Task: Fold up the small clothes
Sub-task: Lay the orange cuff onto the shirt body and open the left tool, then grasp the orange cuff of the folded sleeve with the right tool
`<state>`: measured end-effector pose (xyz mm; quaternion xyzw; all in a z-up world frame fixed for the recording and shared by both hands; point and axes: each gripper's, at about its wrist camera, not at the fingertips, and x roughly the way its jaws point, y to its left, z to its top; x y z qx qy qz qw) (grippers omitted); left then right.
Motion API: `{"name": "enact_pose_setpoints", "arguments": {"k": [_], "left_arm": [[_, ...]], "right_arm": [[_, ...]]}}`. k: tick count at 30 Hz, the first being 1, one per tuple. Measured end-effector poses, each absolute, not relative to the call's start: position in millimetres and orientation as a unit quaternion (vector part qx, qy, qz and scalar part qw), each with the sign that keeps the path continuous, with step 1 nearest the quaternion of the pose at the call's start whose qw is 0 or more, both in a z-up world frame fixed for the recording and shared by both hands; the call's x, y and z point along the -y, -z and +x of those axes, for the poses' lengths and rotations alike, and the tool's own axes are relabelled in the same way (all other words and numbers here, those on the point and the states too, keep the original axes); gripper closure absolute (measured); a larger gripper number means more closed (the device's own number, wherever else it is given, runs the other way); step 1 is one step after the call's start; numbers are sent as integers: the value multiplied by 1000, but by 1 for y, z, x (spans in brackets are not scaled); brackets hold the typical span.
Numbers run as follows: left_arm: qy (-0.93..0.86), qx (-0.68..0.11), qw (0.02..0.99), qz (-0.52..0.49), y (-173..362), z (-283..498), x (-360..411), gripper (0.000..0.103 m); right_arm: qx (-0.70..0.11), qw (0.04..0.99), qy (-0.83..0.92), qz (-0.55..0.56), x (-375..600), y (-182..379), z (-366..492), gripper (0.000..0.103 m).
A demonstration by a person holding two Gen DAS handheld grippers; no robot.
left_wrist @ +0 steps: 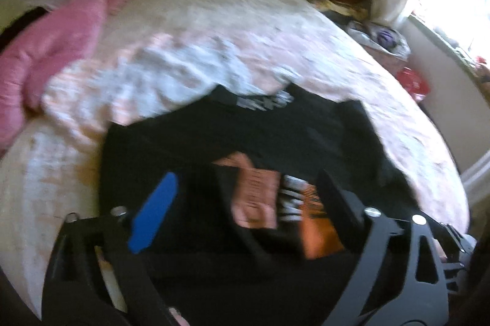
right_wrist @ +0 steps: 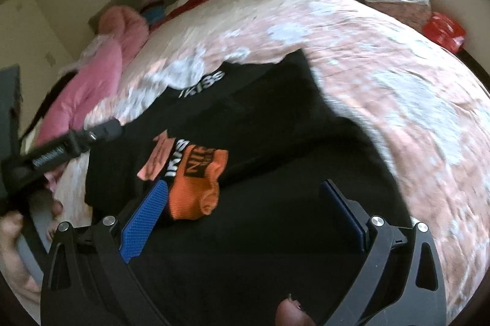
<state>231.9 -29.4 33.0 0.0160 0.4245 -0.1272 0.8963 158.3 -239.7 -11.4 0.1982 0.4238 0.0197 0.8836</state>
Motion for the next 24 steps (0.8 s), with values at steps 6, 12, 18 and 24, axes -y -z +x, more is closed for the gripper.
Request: {"name": "enact_pose_setpoints", "arguments": {"k": [6, 12, 18, 24], "left_arm": [[97, -425, 900, -9, -38, 240, -7, 11], [82, -426, 900, -32, -38, 242, -31, 10], [74, -430, 899, -33, -33, 238, -42, 10], [69, -435, 897, -34, -31, 237, -48, 10]], "right_arm": [[-450, 872, -47, 187, 219, 28, 194, 21], [-467, 863, -49, 187, 214, 40, 212, 32], [-477, 857, -45, 188, 208, 53, 221, 44], [-475, 860, -56, 176, 195, 57, 225, 75]]}}
